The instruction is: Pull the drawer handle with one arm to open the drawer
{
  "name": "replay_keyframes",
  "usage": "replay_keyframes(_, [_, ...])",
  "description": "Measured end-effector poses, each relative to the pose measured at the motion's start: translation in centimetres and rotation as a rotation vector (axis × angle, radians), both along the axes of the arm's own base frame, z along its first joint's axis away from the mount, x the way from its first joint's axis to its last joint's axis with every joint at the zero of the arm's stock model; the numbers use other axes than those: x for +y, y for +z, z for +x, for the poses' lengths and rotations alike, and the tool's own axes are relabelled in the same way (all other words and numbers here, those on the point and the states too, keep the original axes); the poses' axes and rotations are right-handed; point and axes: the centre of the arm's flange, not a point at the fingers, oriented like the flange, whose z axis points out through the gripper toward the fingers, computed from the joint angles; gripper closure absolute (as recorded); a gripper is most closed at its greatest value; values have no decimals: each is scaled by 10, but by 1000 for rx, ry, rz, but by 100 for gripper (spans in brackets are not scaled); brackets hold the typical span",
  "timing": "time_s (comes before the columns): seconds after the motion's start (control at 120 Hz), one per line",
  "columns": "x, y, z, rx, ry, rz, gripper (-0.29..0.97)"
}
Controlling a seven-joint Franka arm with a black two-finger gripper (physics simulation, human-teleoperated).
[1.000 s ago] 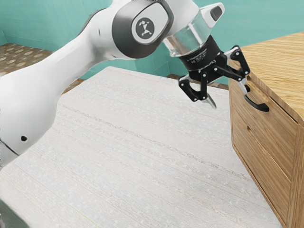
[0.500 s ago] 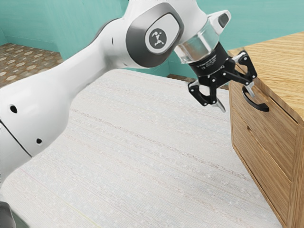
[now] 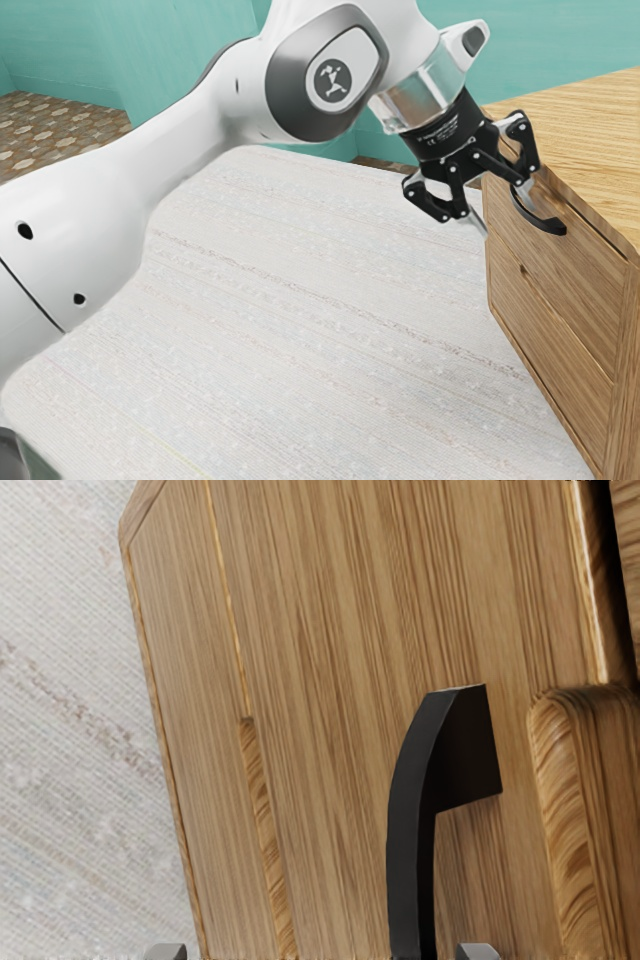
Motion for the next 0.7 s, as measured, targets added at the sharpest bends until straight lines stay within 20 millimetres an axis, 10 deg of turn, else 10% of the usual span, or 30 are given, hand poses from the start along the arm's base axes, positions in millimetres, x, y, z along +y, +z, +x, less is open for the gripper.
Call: replay_keyframes(0.7, [17, 0, -18, 45, 24, 6, 77])
